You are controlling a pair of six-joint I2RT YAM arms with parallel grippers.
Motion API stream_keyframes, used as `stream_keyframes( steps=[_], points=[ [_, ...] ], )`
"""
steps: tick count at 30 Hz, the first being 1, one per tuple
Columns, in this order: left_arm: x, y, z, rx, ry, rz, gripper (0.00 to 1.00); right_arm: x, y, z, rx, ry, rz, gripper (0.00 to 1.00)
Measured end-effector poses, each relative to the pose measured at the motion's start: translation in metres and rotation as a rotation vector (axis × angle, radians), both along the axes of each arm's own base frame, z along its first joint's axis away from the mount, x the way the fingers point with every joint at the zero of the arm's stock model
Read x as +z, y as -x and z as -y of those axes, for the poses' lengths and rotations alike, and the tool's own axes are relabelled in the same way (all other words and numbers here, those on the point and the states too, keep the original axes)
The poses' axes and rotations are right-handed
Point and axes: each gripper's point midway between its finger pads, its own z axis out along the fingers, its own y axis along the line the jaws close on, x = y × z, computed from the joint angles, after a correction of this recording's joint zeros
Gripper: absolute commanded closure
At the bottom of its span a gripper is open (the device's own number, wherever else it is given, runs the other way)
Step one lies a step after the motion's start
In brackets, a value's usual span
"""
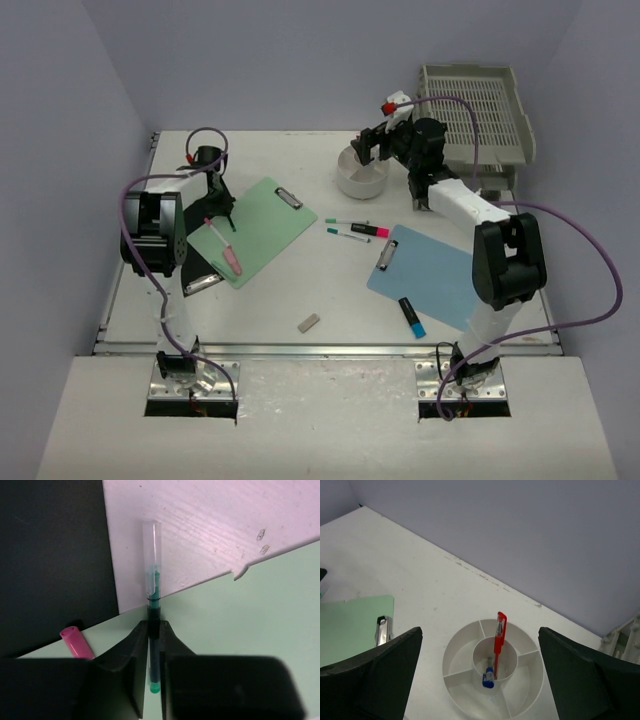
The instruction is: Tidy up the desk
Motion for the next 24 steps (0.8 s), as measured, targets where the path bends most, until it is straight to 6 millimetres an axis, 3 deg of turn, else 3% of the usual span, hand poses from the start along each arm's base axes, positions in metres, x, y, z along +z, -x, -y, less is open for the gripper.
stream_keyframes(
  steps=[9, 13, 15, 21, 24],
  points=[
    [0.002, -0.003, 0.017, -0.058, 0.083, 0.012, 1.00, -0.006, 0.040, -0.008, 0.065, 0.033, -0.213, 0.01],
    [0.024, 0.022, 0.047, -0.180, 0.222, 0.066, 1.00, -0.003, 0.060, -0.021, 0.109, -0.040, -0.384, 0.01],
    [0.054, 0.038, 0.067, -0.270, 0.304, 0.165, 1.00, 0.006, 0.070, -0.030, 0.133, -0.106, -0.459, 0.01],
    [0.182, 0.067, 0.118, -0.575, 0.472, 0.608, 1.00, 0.039, 0.095, -0.062, 0.301, -0.294, -0.608, 0.07],
    [0.216, 0.086, 0.142, -0.718, 0.541, 0.722, 1.00, 0.052, 0.105, -0.080, 0.417, -0.393, -0.673, 0.08]
  ],
)
